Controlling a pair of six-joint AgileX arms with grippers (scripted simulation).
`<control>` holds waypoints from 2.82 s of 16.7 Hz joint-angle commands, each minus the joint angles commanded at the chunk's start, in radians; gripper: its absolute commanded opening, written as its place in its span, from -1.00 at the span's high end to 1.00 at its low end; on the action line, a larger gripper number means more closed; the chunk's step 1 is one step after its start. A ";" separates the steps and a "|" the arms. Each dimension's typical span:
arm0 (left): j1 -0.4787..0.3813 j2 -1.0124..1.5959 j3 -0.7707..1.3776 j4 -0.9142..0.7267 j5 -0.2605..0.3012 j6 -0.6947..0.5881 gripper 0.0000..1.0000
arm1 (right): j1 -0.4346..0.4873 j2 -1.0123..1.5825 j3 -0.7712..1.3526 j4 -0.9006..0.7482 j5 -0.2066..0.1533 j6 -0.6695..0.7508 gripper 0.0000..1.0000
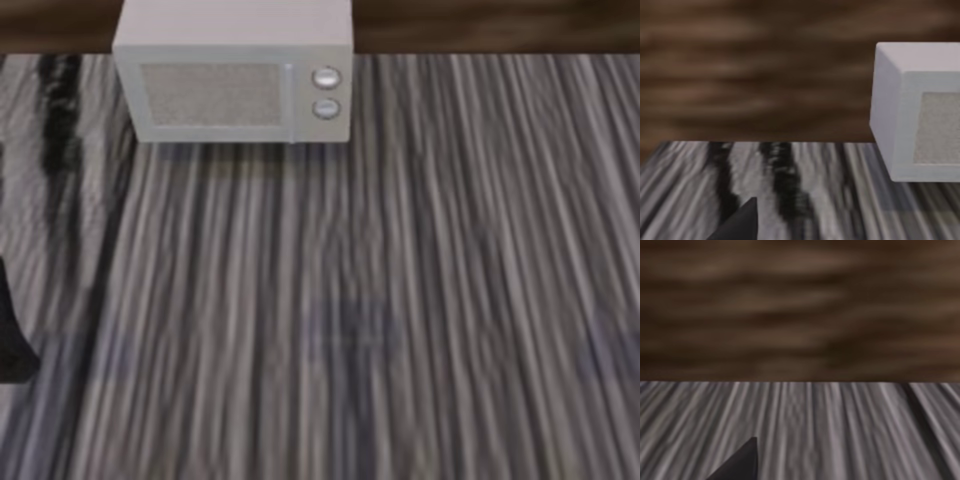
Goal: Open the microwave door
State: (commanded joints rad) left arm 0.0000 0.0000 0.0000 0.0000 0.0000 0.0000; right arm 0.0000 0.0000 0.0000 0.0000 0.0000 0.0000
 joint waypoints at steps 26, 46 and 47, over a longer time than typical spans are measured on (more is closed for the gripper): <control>-0.466 1.909 1.969 -0.955 -0.228 -0.424 -1.00 | 0.000 0.000 0.000 0.000 0.000 0.000 -1.00; -0.507 2.388 2.255 -0.962 -0.248 -0.453 -1.00 | 0.000 0.000 0.000 0.000 0.000 0.000 -1.00; -0.504 2.396 2.252 -0.953 -0.247 -0.450 -1.00 | 0.000 0.000 0.000 0.000 0.000 0.000 -1.00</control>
State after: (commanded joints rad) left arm -0.5045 2.3961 2.2522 -0.9532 -0.2466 -0.4505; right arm 0.0000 0.0000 0.0000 0.0000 0.0000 0.0000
